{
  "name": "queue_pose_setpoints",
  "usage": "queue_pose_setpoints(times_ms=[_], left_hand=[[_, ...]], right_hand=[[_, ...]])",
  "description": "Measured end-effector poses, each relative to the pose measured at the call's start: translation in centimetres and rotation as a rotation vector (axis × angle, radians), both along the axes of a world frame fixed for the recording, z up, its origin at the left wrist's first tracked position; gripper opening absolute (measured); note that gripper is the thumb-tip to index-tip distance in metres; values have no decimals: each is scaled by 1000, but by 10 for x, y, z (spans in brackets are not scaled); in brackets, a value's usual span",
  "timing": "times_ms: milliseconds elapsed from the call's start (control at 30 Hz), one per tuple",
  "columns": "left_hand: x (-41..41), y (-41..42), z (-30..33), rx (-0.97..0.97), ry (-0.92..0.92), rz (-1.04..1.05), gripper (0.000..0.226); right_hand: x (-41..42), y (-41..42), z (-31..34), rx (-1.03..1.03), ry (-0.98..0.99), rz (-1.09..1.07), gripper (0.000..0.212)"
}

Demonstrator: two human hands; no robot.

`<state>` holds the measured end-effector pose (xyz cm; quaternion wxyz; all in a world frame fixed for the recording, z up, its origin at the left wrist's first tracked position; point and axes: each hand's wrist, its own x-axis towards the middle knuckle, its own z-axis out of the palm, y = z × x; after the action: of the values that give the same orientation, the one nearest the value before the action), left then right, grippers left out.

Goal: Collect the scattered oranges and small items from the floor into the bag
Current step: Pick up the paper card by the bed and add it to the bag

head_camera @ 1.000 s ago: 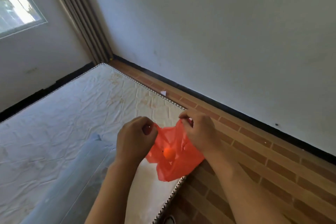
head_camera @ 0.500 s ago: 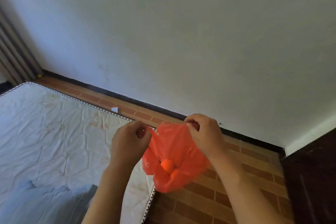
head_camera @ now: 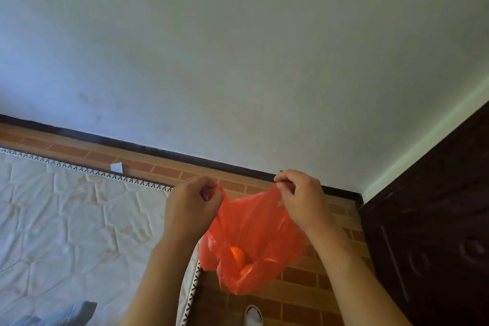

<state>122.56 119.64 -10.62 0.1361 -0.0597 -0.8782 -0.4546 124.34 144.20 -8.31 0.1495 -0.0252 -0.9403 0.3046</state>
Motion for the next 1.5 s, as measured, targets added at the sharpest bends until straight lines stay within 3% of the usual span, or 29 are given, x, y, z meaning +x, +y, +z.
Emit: queue_pose_setpoints(times_ms=[667, 900, 1167, 1333, 1500], left_hand=[[-140, 174, 29, -94, -13, 76, 13], [-181, 218, 36, -111, 14, 112, 7], [-257, 249, 30, -90, 32, 78, 12], [-306, 270, 6, -109, -14, -49, 10], [-357, 263, -14, -123, -75, -105, 13]], right_hand=[[-158, 164, -17, -179, -65, 115, 19], [-191, 213, -34, -128, -134, 114, 47], [-220, 250, -53, -68, -241, 61, 65], [-259, 255, -60, -34, -299, 58, 59], [-315, 243, -60, -8, -290, 73, 38]])
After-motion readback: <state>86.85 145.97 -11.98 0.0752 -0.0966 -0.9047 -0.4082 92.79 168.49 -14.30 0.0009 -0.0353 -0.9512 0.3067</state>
